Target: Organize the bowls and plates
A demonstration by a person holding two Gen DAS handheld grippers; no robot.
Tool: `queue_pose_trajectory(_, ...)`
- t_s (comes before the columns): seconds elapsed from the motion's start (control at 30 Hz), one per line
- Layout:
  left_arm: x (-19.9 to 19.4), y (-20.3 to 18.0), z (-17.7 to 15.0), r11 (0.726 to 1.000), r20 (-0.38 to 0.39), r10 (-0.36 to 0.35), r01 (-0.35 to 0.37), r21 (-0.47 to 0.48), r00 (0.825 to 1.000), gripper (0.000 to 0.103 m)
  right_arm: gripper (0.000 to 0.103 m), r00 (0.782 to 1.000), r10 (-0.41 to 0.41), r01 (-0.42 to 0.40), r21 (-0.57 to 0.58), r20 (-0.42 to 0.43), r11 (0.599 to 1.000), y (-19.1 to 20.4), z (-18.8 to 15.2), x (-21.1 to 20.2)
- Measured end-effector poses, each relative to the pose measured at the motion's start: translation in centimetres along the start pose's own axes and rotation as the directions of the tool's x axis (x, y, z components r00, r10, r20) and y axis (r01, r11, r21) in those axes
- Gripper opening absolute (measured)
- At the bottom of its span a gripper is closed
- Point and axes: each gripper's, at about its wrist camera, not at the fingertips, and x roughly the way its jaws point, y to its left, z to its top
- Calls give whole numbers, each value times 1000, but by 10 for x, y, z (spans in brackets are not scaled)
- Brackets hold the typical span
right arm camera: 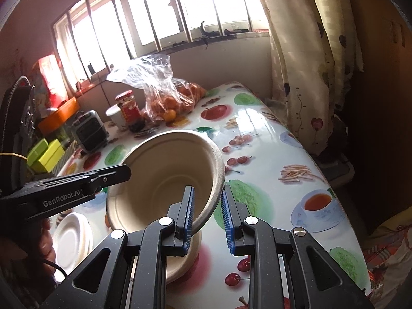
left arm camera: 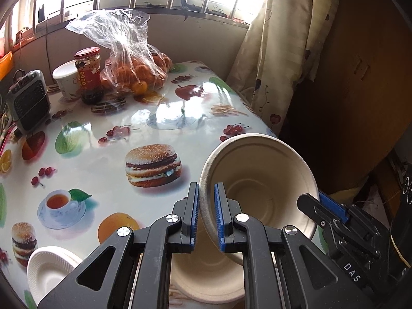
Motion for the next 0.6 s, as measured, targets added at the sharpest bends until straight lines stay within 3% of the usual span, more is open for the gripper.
queue_pose_trajectory(0.6, -3, 25, -29, 998, -23, 14, -15, -64, 1000, 13, 21, 998, 29, -31, -30, -47, 999, 19, -19, 6)
